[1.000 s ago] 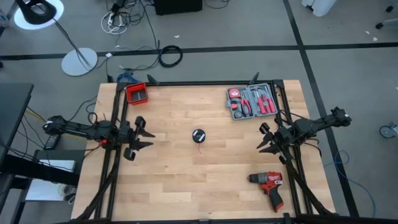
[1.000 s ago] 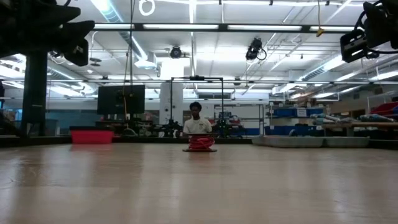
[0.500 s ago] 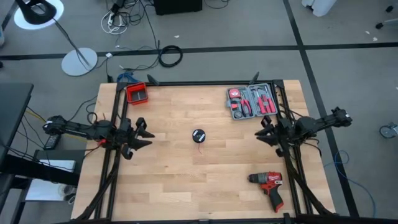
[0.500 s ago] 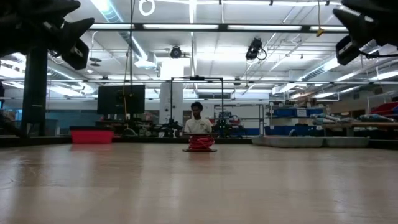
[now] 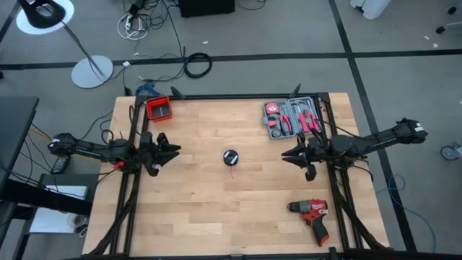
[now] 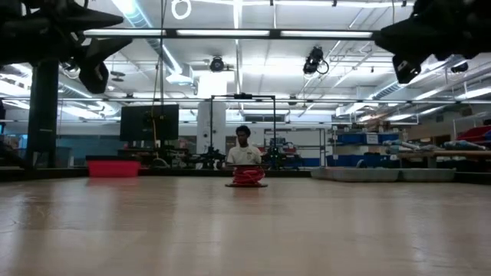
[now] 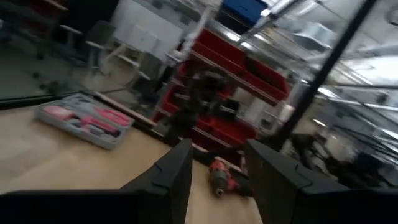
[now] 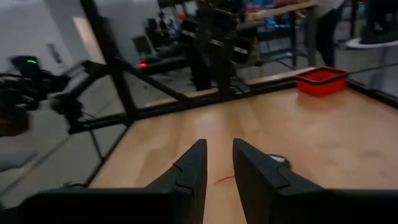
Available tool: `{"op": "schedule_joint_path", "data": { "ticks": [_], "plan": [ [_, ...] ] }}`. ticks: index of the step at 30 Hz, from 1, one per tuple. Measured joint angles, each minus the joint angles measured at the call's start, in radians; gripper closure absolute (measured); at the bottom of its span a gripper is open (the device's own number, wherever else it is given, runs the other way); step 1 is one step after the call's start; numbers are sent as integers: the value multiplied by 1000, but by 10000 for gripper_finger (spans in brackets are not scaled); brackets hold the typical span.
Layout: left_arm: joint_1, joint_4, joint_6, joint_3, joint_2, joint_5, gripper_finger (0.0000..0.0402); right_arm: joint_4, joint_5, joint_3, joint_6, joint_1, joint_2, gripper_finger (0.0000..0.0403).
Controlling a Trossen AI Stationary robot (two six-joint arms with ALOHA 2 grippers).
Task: Coil cords
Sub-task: Uncoil the red wire from the black spool
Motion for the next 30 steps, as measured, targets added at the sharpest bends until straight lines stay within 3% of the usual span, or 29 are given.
{"op": "schedule_joint_path", "data": {
  "ticks": [5, 11, 15, 24, 30],
  "plan": [
    [1, -17, 8, 66, 99, -105, 250, -6, -31, 93, -36, -84, 137, 324],
    [0, -18, 36, 147, 246, -120, 250, -60, -150, 209, -95, -172, 318, 324],
    [0, -36, 37, 209, 364, -127, 250, -105, -165, 287, -196, -208, 456, 324],
    [0, -168, 91, 409, 609, -134, 250, -102, -205, 391, -374, -231, 697, 324],
    [0, -217, 160, 490, 739, -141, 250, -44, -189, 403, -593, -220, 816, 316]
  ]
}}
